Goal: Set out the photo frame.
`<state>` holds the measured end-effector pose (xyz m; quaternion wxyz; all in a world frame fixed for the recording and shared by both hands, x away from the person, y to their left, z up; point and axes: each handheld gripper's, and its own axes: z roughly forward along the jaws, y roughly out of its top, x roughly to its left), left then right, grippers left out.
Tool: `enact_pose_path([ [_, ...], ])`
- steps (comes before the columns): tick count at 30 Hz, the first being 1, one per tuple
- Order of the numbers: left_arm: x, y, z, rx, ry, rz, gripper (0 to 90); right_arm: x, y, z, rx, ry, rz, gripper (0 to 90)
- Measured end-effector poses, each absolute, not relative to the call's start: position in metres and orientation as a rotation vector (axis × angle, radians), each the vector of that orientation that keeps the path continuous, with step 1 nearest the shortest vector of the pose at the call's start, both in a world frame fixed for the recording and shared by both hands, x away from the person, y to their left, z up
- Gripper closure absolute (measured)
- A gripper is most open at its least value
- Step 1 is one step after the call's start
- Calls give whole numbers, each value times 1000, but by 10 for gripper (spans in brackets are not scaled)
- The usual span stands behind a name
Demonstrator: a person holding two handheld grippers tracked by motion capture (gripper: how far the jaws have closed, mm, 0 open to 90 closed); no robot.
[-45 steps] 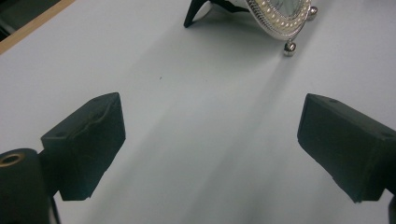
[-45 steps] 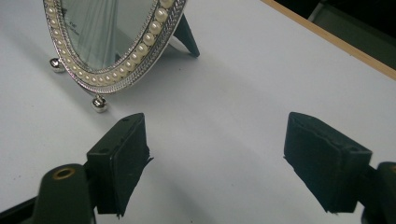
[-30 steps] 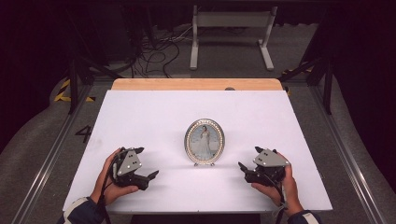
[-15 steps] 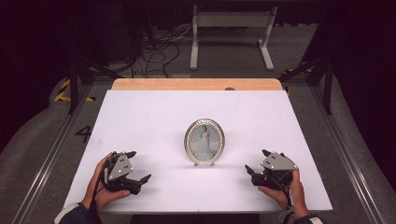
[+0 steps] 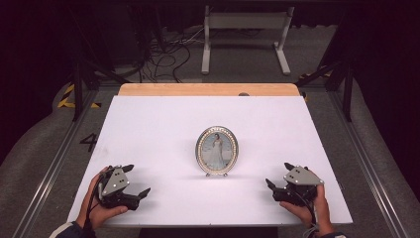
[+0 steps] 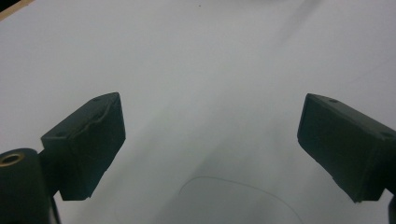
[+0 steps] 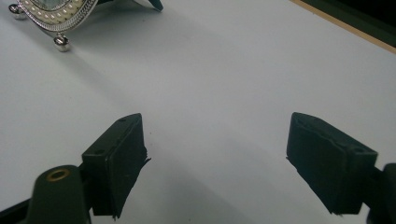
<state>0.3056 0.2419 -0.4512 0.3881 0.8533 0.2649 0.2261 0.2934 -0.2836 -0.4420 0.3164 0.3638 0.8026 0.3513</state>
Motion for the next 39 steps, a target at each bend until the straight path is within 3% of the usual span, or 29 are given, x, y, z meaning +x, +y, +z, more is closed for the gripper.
enact_pose_path([
  [39, 300, 253, -455, 2155, 694, 565, 82, 284, -288, -446, 966, 2078, 949, 178],
])
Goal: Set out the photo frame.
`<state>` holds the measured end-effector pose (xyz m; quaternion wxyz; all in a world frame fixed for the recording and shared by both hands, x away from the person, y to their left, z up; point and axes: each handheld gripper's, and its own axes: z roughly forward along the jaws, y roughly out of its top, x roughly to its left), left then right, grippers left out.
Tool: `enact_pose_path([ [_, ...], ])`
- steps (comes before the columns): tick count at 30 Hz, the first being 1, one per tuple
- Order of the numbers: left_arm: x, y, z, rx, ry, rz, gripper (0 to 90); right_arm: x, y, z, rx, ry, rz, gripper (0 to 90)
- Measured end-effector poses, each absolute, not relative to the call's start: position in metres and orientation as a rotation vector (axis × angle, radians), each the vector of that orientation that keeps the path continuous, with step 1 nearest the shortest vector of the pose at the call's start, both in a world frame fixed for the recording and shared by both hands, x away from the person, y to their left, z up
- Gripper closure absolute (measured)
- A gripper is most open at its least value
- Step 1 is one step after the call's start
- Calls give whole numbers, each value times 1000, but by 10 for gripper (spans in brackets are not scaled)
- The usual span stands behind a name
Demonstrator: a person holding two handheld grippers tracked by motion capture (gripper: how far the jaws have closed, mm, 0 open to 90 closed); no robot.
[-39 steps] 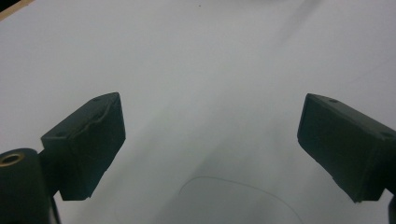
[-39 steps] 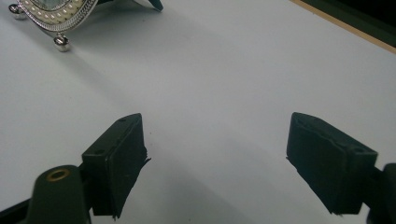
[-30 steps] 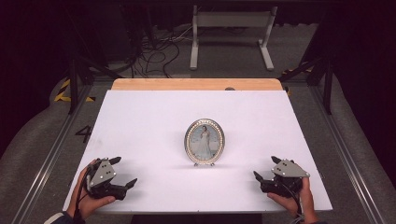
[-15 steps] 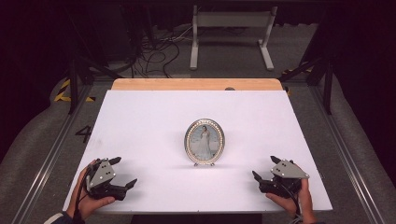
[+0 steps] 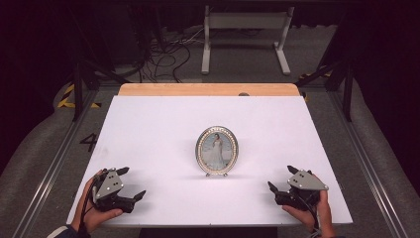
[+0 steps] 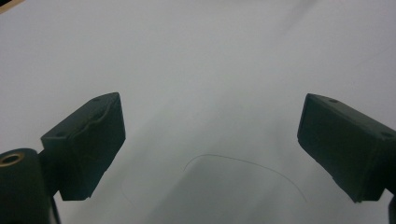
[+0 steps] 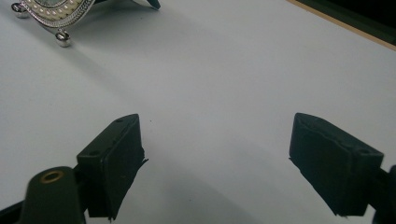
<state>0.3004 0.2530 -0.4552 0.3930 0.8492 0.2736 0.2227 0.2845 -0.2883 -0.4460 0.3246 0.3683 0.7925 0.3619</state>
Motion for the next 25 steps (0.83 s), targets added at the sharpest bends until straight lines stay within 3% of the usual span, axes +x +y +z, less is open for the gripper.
enact_pose_path([
  [25, 304, 253, -455, 2145, 706, 564, 80, 283, -290, -445, 980, 2056, 948, 171],
])
